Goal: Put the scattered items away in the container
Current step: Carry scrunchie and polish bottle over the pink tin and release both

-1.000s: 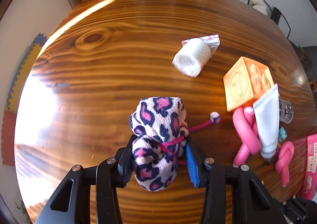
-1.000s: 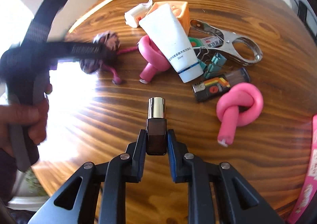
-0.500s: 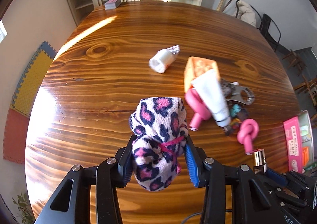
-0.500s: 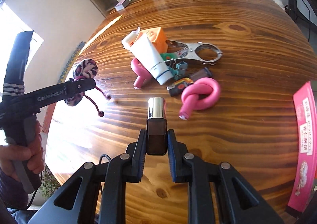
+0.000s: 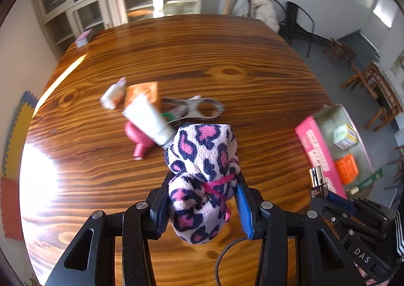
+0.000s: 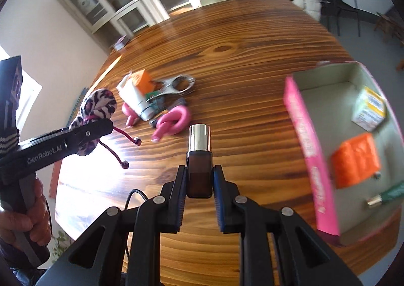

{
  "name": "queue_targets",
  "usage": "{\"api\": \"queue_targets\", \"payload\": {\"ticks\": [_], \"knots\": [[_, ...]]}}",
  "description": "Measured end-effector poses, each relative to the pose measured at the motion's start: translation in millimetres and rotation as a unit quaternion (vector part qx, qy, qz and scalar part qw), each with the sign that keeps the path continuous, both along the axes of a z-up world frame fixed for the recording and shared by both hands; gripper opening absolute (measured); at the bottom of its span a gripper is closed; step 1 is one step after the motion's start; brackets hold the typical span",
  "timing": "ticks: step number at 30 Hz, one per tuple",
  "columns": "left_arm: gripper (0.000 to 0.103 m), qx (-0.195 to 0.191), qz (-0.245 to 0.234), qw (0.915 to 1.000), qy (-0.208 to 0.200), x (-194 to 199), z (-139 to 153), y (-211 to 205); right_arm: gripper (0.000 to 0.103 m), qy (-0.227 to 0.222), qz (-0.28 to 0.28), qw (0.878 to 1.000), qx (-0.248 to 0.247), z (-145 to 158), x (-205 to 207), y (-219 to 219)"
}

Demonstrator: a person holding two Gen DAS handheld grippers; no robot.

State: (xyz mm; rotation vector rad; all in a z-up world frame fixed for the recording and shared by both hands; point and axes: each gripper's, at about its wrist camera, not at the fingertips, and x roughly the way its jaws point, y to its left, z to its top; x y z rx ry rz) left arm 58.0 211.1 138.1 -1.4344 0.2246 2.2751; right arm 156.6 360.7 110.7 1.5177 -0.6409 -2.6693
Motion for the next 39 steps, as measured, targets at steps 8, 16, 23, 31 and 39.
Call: {"api": "queue_targets", "payload": {"ticks": [8,16,23,31,39], "knots": [[0.047,0.016,-0.077,0.9969,0.003,29.5,11.9,75.9,0.022,0.009,-0.104,0.994,0.019,17.6,61.0,81.4],[0.047,0.020,-0.131,0.9912,0.002,50.5,13.8,143.6,0.022,-0.006,-0.194,0.981,0.006,9.0,119.5,152.2],[0.047,0.025,-0.155,0.9876,0.005,65.9,18.5,197.9,0.022,0.007,-0.200,0.980,-0.003,8.4,122.0,178.6],[0.047,0.020,-0.155,0.9877,0.015,67.5,22.0,232.3,0.022,0.018,-0.172,0.985,0.000,6.6,107.4,197.2],[0.047,0.006,-0.149,0.9887,0.010,61.7,15.9,243.0,0.022,0.016,-0.157,0.987,-0.011,-0.4,96.9,204.4]]}}
